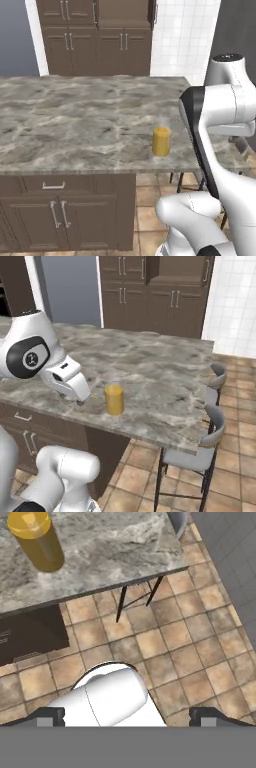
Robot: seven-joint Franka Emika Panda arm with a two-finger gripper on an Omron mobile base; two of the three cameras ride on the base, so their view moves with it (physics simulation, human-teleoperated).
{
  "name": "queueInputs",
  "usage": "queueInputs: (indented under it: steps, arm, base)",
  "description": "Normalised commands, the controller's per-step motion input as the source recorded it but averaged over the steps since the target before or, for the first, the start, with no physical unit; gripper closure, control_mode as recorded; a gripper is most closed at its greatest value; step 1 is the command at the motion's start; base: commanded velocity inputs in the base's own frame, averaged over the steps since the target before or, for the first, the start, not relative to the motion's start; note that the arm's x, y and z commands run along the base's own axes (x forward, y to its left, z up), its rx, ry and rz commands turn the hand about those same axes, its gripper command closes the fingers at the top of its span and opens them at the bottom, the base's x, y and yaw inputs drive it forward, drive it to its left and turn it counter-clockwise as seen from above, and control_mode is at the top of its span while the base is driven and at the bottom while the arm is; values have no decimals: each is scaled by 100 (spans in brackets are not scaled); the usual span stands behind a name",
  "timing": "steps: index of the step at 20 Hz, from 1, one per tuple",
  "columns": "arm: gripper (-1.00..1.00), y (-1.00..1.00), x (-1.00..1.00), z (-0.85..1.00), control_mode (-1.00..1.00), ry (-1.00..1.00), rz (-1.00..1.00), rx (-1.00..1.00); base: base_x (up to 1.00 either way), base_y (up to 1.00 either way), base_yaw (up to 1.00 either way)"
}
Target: There is a tray on the dining counter. Grab the cup, mug, and pitcher and place them on the tray. The pitcher may be placed next to the tray if it cannot fit the tray.
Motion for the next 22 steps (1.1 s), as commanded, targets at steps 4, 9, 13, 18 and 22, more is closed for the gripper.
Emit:
queueInputs:
  steps: [4,9,13,18,22]
  arm:
    - [-100,0,0,0,100,0,0,0]
    - [-100,0,0,0,100,0,0,0]
    - [-100,0,0,0,100,0,0,0]
    - [-100,0,0,0,100,0,0,0]
    - [-100,0,0,0,100,0,0,0]
  base:
    - [89,-66,0]
    - [62,6,1]
    - [0,2,10]
    - [-2,0,30]
    - [0,-22,35]
